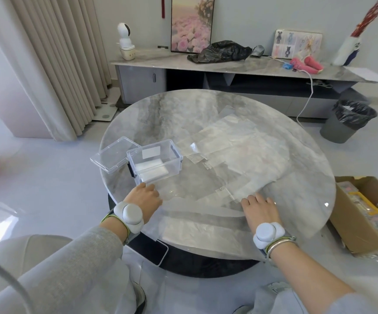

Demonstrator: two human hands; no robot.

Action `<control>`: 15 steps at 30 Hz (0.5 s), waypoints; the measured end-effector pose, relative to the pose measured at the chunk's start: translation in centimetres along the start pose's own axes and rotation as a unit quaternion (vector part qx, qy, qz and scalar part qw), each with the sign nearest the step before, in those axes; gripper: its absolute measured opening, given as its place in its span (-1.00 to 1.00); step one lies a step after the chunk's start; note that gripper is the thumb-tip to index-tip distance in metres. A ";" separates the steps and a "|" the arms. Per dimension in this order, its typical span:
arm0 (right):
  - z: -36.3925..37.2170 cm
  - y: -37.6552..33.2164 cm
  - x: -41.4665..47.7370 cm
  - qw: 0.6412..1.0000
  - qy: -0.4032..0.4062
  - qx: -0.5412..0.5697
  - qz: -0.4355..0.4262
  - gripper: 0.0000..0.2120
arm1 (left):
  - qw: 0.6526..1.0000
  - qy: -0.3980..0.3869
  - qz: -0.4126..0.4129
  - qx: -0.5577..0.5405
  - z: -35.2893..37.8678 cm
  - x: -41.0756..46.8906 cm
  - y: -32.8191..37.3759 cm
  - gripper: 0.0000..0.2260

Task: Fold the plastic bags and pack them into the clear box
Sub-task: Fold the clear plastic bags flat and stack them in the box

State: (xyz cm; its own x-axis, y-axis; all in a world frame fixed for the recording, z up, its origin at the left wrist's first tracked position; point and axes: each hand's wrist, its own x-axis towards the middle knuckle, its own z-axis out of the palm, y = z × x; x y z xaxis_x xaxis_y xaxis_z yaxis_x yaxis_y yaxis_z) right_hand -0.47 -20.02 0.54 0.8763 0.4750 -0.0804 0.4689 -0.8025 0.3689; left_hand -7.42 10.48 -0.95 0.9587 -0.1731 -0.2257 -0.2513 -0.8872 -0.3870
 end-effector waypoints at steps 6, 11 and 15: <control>-1.1 -0.1 -1.0 0.995 -0.087 0.033 0.027 -0.66 | 0.998 -0.010 -0.054 -0.018 0.2 -0.6 0.3 -0.59; -1.5 0.7 -1.5 0.971 -0.194 0.140 0.013 -0.28 | 0.976 0.108 0.007 -0.190 -1.4 -0.1 4.1 -0.50; -1.7 -1.0 -3.2 0.969 -0.136 0.204 -0.028 -0.30 | 0.972 0.140 0.079 -0.174 -0.2 0.8 6.9 -0.52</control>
State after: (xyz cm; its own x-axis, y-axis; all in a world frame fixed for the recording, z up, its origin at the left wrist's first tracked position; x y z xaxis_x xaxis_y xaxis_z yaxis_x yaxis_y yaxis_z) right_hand -3.91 -20.15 2.04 0.8184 0.4541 -0.3522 0.4730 -0.8803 -0.0359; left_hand -8.37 4.13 -3.66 0.9230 -0.3846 0.0130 -0.3841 -0.9228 -0.0305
